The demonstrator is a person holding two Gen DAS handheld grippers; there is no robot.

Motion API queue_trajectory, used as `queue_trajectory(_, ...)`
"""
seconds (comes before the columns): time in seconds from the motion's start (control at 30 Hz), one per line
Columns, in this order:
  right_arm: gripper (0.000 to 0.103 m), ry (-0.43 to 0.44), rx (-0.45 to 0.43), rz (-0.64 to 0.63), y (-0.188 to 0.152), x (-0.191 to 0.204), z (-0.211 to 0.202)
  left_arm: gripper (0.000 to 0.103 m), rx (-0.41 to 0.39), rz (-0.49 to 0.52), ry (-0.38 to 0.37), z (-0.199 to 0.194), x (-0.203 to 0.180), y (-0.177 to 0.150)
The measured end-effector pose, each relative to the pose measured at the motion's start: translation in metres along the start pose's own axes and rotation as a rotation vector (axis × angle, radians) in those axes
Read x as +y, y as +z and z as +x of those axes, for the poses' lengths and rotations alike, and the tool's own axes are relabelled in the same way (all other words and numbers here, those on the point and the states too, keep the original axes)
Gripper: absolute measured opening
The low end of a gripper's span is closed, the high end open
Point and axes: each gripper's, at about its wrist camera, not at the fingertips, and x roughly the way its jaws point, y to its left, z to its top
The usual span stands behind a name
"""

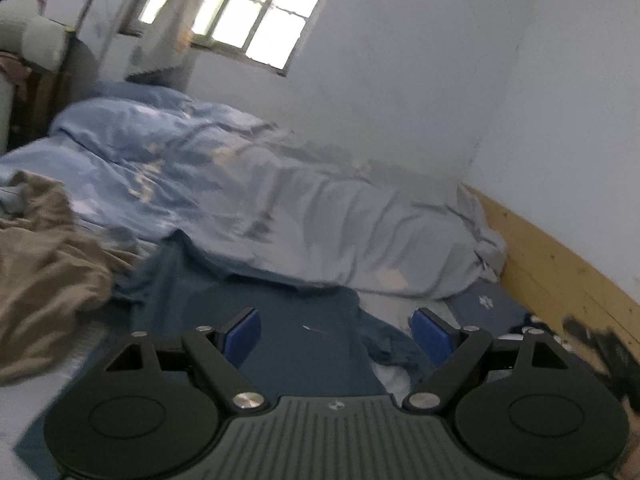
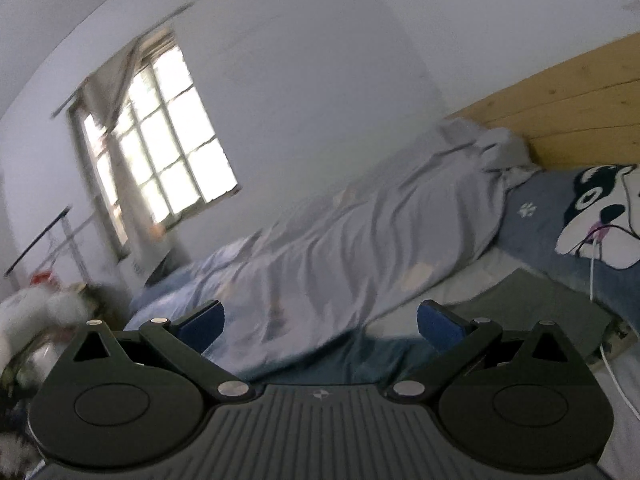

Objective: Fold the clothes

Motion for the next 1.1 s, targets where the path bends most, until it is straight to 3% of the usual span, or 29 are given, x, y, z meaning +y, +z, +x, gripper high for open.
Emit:
queue_trajectory(0.17, 0.103, -0.057, -0.108, -0.027, 0.004, -0.035, 0.036, 0.084, 0.062, 0.071, -0.064, 0.051, -0.036, -0.023)
queue_trajectory(0.33, 0.103, -0.02, -0.057, -0.025, -0.031, -0.077, 0.051, 0.084, 0.132, 0.123, -0.128, 0.095, -0.072, -0.06)
queue_trajectory(0.4, 0.103, -0.042, -0.028, -0.041, -0.039, -0.09, 0.055, 0.084, 0.157, 0.128, -0.151, 0.11, -0.086, -0.075)
queue_trajectory(0.6, 0.103, -0.1, -0.092, 0.087, -0.04, -0.136, 0.053, 0.084, 0.242, 0.114, -0.175, 0.142, -0.111, -0.113)
queue_trajectory(0.83, 0.103, -0.164, -0.19, 0.203, -0.03, -0.167, 0.038, 0.084, 0.362, 0.294, -0.23, 0.168, -0.157, -0.163)
queue_trajectory(0.97, 0.103, -0.177, -0.196, 0.192, -0.023, -0.173, 0.033, 0.083, 0.432, 0.406, -0.258, 0.187, -0.178, -0.198)
queue_trajectory(1.07, 0.103, -0.186, -0.193, 0.198, -0.02, -0.178, 0.03, 0.075, 0.468, 0.407, -0.253, 0.198, -0.183, -0.219)
queue_trajectory(1.1, 0.103, -0.188, -0.192, 0.2, -0.019, -0.179, 0.028, 0.068, 0.473, 0.393, -0.246, 0.201, -0.183, -0.223)
